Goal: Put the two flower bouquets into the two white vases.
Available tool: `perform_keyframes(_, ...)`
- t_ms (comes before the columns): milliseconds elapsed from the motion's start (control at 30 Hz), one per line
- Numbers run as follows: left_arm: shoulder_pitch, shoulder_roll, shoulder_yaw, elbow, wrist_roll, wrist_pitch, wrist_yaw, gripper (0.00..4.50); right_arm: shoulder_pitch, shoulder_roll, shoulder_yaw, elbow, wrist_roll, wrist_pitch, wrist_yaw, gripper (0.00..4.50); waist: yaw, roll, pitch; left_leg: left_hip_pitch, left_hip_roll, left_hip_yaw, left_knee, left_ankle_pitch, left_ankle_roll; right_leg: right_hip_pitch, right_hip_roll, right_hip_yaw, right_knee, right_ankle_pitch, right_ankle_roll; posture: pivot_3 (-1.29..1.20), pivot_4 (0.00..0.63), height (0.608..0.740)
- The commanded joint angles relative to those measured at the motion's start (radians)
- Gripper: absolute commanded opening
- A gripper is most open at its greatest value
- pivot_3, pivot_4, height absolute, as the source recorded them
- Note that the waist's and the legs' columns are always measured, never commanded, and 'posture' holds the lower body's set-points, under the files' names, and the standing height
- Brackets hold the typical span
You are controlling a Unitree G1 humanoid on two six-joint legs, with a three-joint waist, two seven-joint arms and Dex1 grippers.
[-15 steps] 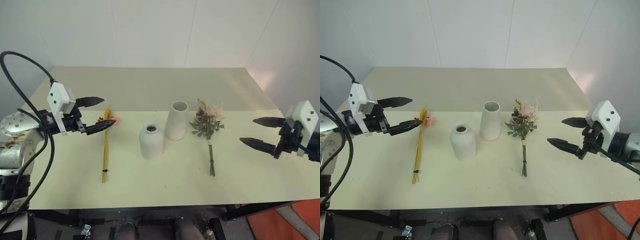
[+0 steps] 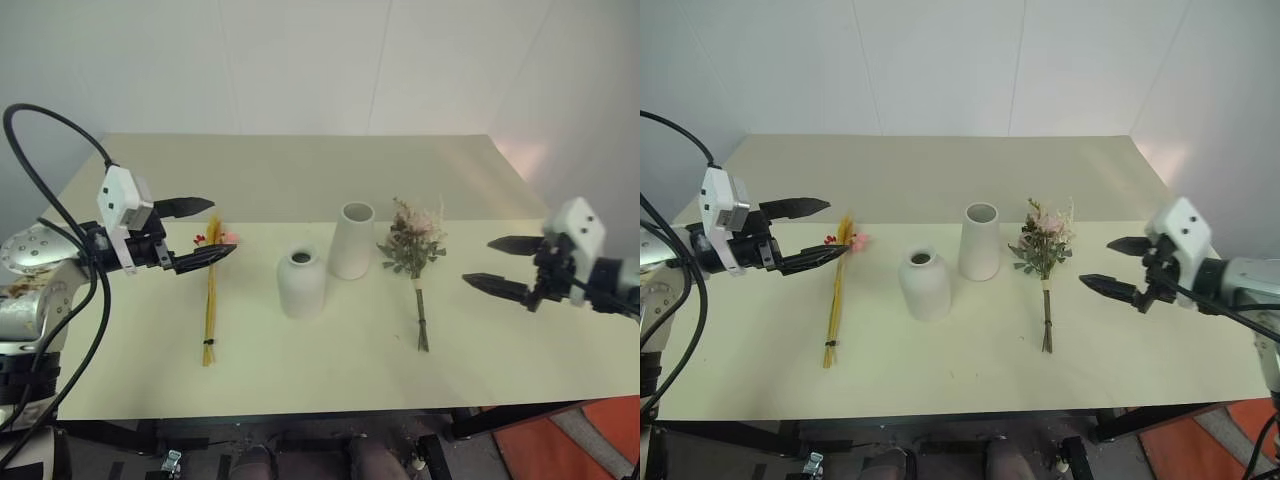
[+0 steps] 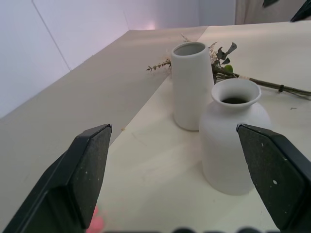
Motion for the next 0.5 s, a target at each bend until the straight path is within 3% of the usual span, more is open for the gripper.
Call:
perform_keyframes(33, -0.027, -0.004, 0.021, -0.039, -0.024, 0.006, 0.011, 4.47, -0.108, 0.037, 0.08, -0.036, 0.006, 0.18, -0.106, 4.5, 0.0, 0.0, 0.0, 0.0, 0.0, 0.0, 0.0, 0.0, 0.0, 0.0, 0.0, 0.0, 0.0, 0.0, 0.0, 0.0, 0.15, 0.74)
perform_keyframes(233, -0.048, -0.023, 0.011, -0.046, -0.034, 0.011, 0.007, 4.47, -0.396, 0.198, 0.248, 0.072, -0.014, 0.642, -0.305, 4.5, -0.001, 0.0, 0.0, -0.001, 0.0, 0.0, 0.0, 0.0, 0.0, -0.002, 0.0, 0.0, 0.001, 0.0, 0.0, 0.0, 0.15, 0.74)
perform_keyframes(500, -0.054, -0.043, -0.007, -0.048, -0.036, 0.003, -0.023, 4.47, -0.633, 0.358, 0.354, 0.44, -0.14, 0.802, -0.461, 4.5, 0.008, 0.0, 0.0, -0.011, 0.0, -0.001, 0.001, 0.0, 0.0, -0.009, 0.0, -0.001, 0.001, 0.002, -0.003, 0.0, 0.15, 0.74)
